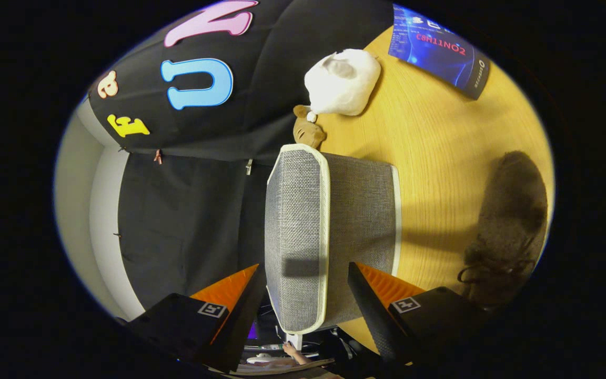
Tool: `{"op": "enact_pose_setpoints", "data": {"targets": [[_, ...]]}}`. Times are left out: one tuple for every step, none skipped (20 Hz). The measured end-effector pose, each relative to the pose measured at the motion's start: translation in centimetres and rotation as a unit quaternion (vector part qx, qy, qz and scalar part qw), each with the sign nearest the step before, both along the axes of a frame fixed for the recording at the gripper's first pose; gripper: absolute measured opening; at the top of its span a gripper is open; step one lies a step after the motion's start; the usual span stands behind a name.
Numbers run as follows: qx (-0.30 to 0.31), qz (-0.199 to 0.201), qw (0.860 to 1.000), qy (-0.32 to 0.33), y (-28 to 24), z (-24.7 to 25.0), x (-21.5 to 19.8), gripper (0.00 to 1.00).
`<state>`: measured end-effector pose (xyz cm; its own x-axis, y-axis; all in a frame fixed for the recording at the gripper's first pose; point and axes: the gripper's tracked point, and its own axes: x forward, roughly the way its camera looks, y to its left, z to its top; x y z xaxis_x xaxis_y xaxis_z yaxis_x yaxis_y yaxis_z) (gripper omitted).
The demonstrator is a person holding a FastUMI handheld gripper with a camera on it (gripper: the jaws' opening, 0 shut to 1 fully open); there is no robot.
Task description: Open the storage box then place both shoes into the box .Put the left shoe in first, then the right shoe, with the right side of both shoes facing outward in a uniform manner.
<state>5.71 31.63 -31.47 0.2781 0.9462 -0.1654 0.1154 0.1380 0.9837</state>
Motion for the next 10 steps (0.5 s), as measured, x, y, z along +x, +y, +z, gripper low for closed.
{"op": "enact_pose_setpoints", "data": {"targets": [[0.014, 0.004, 1.000, 0.005, 0.4, -0.1, 0.0, 0.97], [0.026, 0.009, 1.000, 0.011, 0.9, -0.4, -0.2, 0.97], [0.036, 0.013, 0.999, 0.015, 1.1, -0.7, -0.3, 0.97], [0.049, 0.013, 0.999, 0.018, 1.4, -0.6, -0.4, 0.97], [0.072, 0.013, 0.997, 0.020, 1.4, 0.1, -0.2, 0.97], [0.090, 0.012, 0.996, 0.020, 1.3, 0.7, -0.1, 0.95], [0.102, 0.011, 0.995, 0.017, 1.4, 1.2, -0.3, 0.94], [0.098, 0.013, 0.995, 0.017, 1.7, 1.0, -0.3, 0.93], [0.104, 0.021, 0.994, 0.024, 1.6, 1.0, -0.6, 0.74], [0.107, 0.031, 0.993, 0.030, 1.5, 1.2, -0.9, 0.71]]}}
